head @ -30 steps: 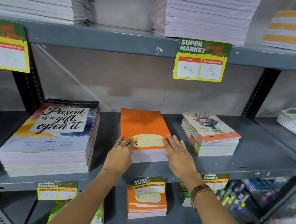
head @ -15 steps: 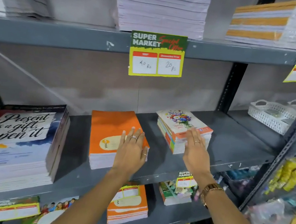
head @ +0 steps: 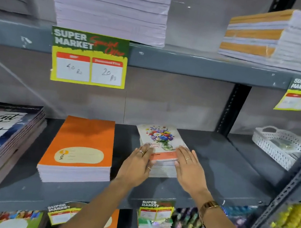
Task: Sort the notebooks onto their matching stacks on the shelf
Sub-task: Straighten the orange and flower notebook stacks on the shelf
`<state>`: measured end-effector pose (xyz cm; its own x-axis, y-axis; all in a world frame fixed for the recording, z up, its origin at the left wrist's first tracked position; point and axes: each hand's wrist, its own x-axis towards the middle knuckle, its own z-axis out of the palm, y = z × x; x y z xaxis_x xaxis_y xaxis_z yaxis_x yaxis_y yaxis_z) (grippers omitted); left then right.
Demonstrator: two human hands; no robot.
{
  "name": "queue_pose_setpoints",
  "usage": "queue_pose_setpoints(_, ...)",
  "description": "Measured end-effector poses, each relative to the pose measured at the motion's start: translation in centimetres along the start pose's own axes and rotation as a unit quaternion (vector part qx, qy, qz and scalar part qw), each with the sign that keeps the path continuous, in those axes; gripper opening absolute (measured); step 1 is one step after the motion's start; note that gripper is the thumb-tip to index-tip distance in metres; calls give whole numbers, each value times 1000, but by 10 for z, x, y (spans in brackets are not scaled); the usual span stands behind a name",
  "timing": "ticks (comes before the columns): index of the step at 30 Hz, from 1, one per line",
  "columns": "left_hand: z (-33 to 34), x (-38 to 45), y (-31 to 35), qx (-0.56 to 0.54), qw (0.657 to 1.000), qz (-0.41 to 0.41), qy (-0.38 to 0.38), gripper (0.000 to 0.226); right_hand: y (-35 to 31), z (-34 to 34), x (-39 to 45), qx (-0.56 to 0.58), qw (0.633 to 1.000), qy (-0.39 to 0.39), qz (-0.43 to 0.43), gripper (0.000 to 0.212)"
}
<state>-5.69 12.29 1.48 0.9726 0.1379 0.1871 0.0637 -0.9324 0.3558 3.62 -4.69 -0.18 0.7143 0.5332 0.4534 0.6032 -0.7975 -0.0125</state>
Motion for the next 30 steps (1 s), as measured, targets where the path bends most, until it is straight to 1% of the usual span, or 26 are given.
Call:
queue_pose_setpoints(3,1,6,0,7,1000,-12,-1,51,6,4,3,7,1000,3,-14,75)
queue_pose_setpoints(9,2,13,-1,-30,999,-25,1,47,9,6,5,44,999,27,-7,73)
queue_pose_setpoints(12,4,11,-1,-48,998,-27,11,50,10,6,5,53,998,32,-23,72)
queue_pose_setpoints(14,6,10,-1,-64,997,-34,18,51,11,7,6,50,997,50,-28,72)
queue_pose_setpoints(16,7,10,-1,-79,996,-39,26,51,11,9,6,49,996,66,-29,65)
queue_pose_setpoints(18,8,9,-1,-85,995,-38,28,52,13,12,7,41,995,89,-35,46)
queue_pose_setpoints(19,8,9,-2,-85,995,-36,30,52,13,13,8,41,994,95,-36,43)
queue_pose_setpoints(23,8,9,0,-96,994,-33,33,53,15,14,8,85,992,83,-39,49)
queue_pose_setpoints(25,11,7,3,-113,992,-44,33,60,14,13,6,141,988,57,-11,51)
queue_pose_setpoints(27,17,4,6,-160,984,-72,40,69,16,13,1,208,976,32,58,61)
queue_pose_setpoints(30,28,1,10,-230,963,-131,50,80,22,15,-5,247,957,-10,151,63)
